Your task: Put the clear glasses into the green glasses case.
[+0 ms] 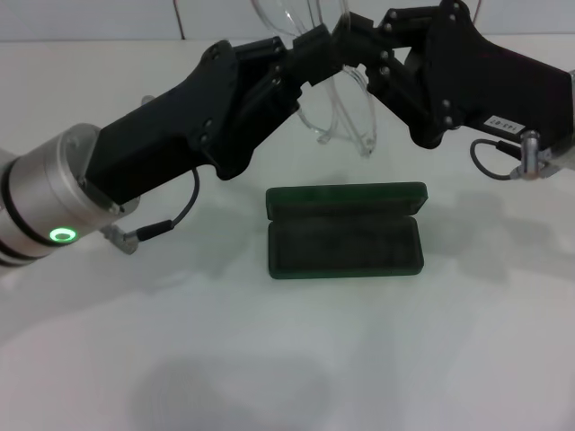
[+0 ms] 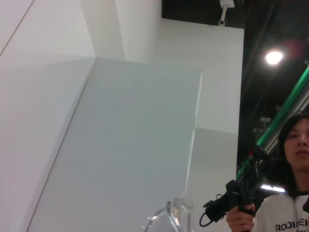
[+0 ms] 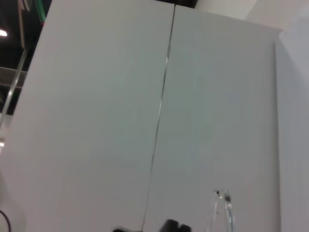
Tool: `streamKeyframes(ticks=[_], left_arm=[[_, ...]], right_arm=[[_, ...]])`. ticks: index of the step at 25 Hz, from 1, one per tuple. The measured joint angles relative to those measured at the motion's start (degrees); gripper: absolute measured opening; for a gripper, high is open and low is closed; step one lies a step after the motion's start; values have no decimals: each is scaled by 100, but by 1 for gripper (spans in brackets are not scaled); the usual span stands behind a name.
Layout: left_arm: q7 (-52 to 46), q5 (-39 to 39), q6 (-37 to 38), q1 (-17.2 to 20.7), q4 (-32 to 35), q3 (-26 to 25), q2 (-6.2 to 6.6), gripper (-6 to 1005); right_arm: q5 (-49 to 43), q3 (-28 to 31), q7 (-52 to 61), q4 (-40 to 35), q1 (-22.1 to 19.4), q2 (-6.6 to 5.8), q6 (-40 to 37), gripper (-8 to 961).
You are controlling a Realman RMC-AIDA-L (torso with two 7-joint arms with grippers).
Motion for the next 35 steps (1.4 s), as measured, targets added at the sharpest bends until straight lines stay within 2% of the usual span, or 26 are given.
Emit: streamKeyframes(ticks=[2, 4, 6, 7, 9, 11, 13, 15, 17, 20, 23, 26, 27, 35], left_arm=[[-9, -3, 16, 78, 11, 0, 14, 59], [-18, -7, 48, 181, 48, -1, 98, 59], [-22, -10, 143, 314, 84, -2, 317, 59], [-28, -18, 206, 397, 89, -18, 505, 59], [-39, -20, 262, 476, 90, -54, 680, 59], [-42, 48, 309, 597, 103, -126, 962, 59], [-39, 175, 318, 694, 144, -160, 1188, 59], [-29, 271, 308, 776, 177, -190, 1342, 60], [-25, 480, 295, 860, 199, -381, 1429, 60], [-53, 1010, 289, 973, 311, -911, 1464, 60], [-63, 1422, 281, 1117, 525, -1505, 1382, 60], [-95, 1752, 280, 1203, 715, -1843, 1304, 60], [-116, 1811, 280, 1221, 737, -1900, 1287, 60], [-132, 1860, 257, 1264, 696, -1932, 1180, 60]], right_arm=[[-3, 2, -23, -50, -22, -13, 108, 82], [-52, 2, -28, -167, -64, -48, 316, 82], [-154, 1, 28, -390, -151, -124, 650, 83], [-226, 5, 95, -563, -225, -176, 824, 83], [-391, 10, 334, -963, -390, -276, 1068, 84], [-706, 13, 810, -1561, -615, -358, 1283, 85], [-1136, 16, 1362, -2190, -805, -408, 1482, 86], [-1823, 22, 2049, -2877, -944, -430, 1664, 86], [-2773, 39, 2903, -3699, -1016, -407, 1752, 87], [-4335, 47, 4271, -4884, -997, -244, 1718, 88], [-5971, -67, 5581, -5654, -671, -56, 1363, 89], [-6500, -335, 6067, -5777, -419, -48, 1297, 90], [-6812, -534, 6315, -5751, -216, -62, 1256, 91], [-7930, -1391, 6780, -5182, 638, -21, 1235, 93]])
